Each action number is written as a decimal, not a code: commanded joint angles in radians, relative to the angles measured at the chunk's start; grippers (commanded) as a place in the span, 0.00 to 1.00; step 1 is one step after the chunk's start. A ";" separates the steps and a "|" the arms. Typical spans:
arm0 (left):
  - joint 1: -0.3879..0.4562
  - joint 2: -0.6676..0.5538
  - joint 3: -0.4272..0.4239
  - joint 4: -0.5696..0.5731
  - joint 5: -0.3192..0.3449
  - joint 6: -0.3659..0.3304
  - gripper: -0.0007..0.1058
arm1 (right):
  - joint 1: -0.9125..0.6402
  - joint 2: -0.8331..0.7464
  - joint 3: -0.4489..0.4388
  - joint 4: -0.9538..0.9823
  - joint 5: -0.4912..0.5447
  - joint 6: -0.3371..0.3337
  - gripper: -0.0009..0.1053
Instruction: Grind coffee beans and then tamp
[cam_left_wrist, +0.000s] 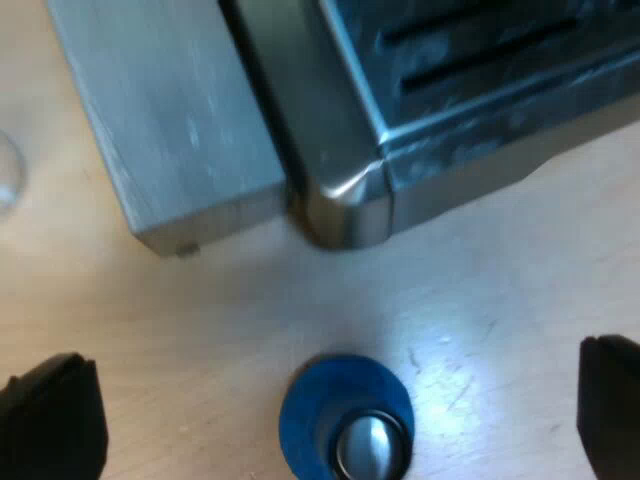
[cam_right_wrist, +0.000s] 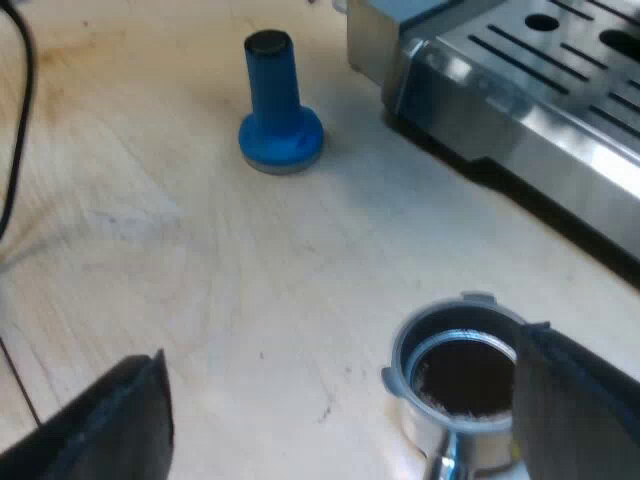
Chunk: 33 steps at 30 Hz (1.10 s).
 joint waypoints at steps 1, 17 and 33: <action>-0.001 -0.095 -0.008 0.036 -0.011 -0.008 0.92 | 0.000 -0.003 -0.107 0.178 -0.003 0.003 0.67; -0.001 -0.396 -0.262 0.151 -0.011 -0.001 0.92 | -0.261 -0.022 -0.542 0.803 -0.114 0.086 0.67; -0.001 -0.396 -0.349 0.202 -0.028 -0.009 0.92 | -0.840 -0.239 -0.569 1.068 -0.138 -0.016 0.67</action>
